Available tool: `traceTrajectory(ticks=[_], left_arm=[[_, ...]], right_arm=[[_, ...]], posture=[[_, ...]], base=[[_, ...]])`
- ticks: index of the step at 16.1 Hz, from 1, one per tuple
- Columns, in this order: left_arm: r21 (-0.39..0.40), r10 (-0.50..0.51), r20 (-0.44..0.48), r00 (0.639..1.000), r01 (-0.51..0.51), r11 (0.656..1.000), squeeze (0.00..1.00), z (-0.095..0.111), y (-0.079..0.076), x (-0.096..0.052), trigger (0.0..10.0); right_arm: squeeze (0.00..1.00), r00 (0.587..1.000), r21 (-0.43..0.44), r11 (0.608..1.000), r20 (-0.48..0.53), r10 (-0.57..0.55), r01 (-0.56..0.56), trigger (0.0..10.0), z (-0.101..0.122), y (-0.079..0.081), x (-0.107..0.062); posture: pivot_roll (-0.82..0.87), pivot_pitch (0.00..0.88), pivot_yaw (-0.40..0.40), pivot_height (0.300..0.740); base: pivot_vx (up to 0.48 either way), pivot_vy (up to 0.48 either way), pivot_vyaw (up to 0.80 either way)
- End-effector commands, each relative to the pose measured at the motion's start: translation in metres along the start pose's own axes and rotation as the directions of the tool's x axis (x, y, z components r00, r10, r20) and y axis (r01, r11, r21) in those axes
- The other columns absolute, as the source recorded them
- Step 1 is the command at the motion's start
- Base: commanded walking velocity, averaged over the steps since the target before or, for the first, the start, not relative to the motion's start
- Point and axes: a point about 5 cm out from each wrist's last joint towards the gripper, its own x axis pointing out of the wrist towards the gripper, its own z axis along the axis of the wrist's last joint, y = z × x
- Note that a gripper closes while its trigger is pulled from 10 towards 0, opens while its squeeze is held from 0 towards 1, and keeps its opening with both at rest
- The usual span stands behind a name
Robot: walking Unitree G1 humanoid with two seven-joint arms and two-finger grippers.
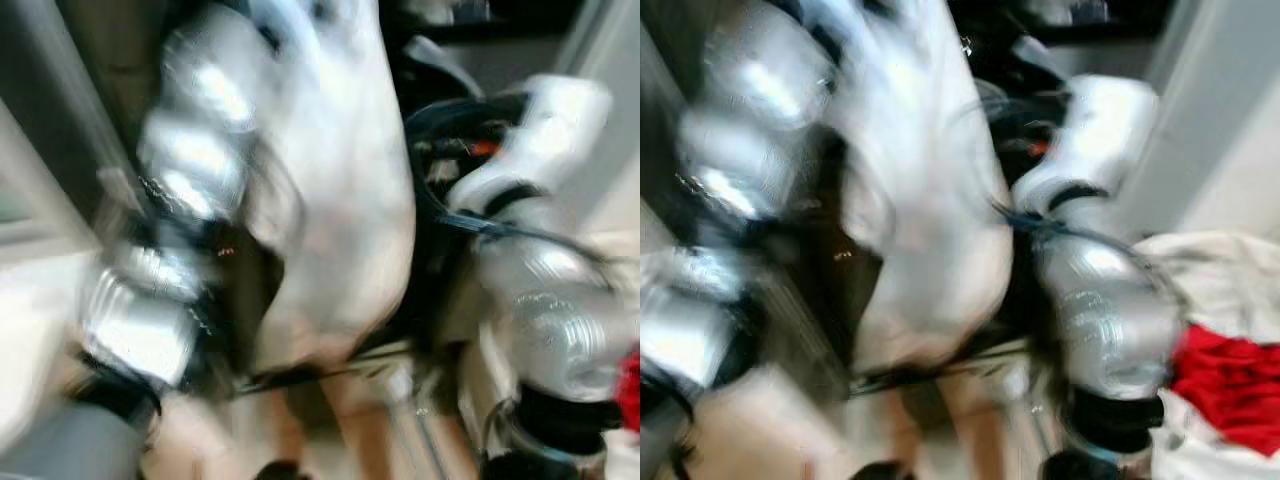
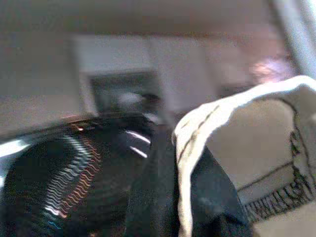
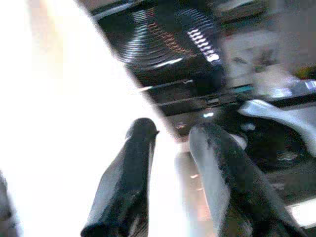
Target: Clothes washing
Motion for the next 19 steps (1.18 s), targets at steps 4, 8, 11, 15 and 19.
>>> traceTrajectory(ticks=[4,8,11,15,19], left_arm=[[0.407,0.229,0.223,0.947,-0.304,0.862,0.0,0.102,0.076,0.046,10.0],[0.58,0.341,0.261,0.903,-0.429,0.692,0.0,0.125,0.112,0.043,10.0],[0.749,0.368,0.08,0.926,-0.299,0.591,0.0,0.069,0.114,0.035,10.0],[0.699,0.387,-0.511,0.767,0.11,0.706,0.0,-0.067,0.105,-0.02,10.0],[0.44,0.295,-0.787,0.542,0.158,0.884,0.4,-0.125,0.093,-0.067,10.0]], right_arm=[[0.0,0.999,-0.014,1.0,0.053,-0.009,0.01,10.0,0.012,-0.004,-0.002],[0.0,0.998,-0.007,1.0,0.067,-0.01,0.011,10.0,0.012,-0.002,-0.005],[0.0,0.998,-0.002,1.0,0.06,0.001,-0.001,10.0,0.01,0.0,-0.007],[0.0,0.997,0.004,0.997,0.01,0.08,-0.08,10.0,0.002,0.011,-0.011],[0.0,0.987,-0.007,0.988,-0.049,0.155,-0.156,10.0,-0.008,0.02,-0.015]], posture=[[-0.01,0.0,0.047,0.74],[-0.02,0.0,0.072,0.74],[-0.03,0.0,0.071,0.74],[-0.03,0.0,0.064,0.74],[-0.03,0.0,0.058,0.74]], base=[[0.417,0.0,0.0],[0.365,0.0,0.0],[0.34,0.0,0.0],[0.0,0.0,0.0],[0.0,0.0,0.0]])
